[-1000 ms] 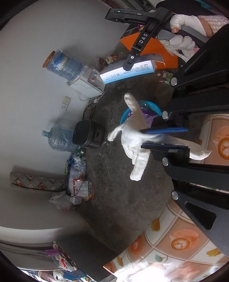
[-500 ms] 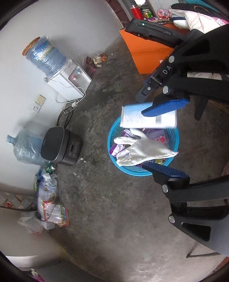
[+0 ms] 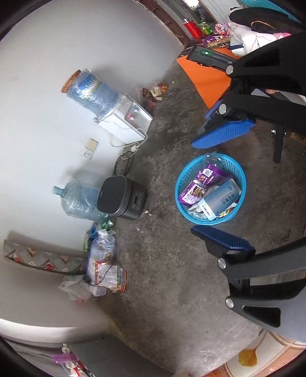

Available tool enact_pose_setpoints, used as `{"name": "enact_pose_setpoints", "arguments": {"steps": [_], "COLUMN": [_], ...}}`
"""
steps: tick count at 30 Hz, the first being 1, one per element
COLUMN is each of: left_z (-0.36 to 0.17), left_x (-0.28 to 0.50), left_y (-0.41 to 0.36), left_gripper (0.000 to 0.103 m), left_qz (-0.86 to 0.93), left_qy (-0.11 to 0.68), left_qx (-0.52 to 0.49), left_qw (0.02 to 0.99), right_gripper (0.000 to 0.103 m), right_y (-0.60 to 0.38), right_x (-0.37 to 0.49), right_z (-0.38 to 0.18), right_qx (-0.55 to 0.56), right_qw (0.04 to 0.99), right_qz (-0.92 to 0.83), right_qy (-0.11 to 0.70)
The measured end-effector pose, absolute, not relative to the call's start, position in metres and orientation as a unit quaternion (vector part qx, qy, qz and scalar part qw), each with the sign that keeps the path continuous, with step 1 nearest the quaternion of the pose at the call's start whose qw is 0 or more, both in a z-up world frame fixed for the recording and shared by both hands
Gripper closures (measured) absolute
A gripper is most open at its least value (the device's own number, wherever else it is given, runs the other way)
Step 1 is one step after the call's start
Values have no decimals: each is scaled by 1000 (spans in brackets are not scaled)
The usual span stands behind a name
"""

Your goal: Collect trash

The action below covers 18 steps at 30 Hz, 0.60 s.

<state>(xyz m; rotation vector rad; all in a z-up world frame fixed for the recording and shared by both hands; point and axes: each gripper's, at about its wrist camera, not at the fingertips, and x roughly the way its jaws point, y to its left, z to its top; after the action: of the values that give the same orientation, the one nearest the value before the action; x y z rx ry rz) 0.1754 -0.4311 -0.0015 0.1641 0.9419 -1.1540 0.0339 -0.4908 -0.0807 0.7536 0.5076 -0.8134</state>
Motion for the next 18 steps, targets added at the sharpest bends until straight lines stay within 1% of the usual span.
{"name": "enact_pose_setpoints", "arguments": {"steps": [2,3,4,5,8,9,15,18], "left_z": [21,34,46,57,84,91,109,104], "left_x": [176,175,172,170,156,150,106,85], "left_y": [-398,-378,-360,-340,-285,-270,-173,-126], "left_gripper": [19,15,5,5,5,5,5,5], "left_qz": [-512,-496,-475,-451,-373,-344,-223,-158], "left_qy": [407,392,379,363,320,312,256,248], "left_qx": [56,50,48,44,40,41,46,36], "left_qw": [755,773,793,815,870,885,939,955], "right_gripper": [25,22,20,18,9,8,8,8], "right_y": [-471,-459,-448,-435,-395,-381,-303,-269], "right_x": [33,32,30,28,23,22,17,18], "right_z": [-57,-44,-32,-20,17,27,81,94], "right_qx": [323,307,289,270,208,187,74,39], "right_qw": [840,851,862,873,902,910,948,962], "right_qz": [-374,-369,-363,-359,-345,-340,-297,-257], "right_qy": [223,213,202,191,158,147,83,80]}}
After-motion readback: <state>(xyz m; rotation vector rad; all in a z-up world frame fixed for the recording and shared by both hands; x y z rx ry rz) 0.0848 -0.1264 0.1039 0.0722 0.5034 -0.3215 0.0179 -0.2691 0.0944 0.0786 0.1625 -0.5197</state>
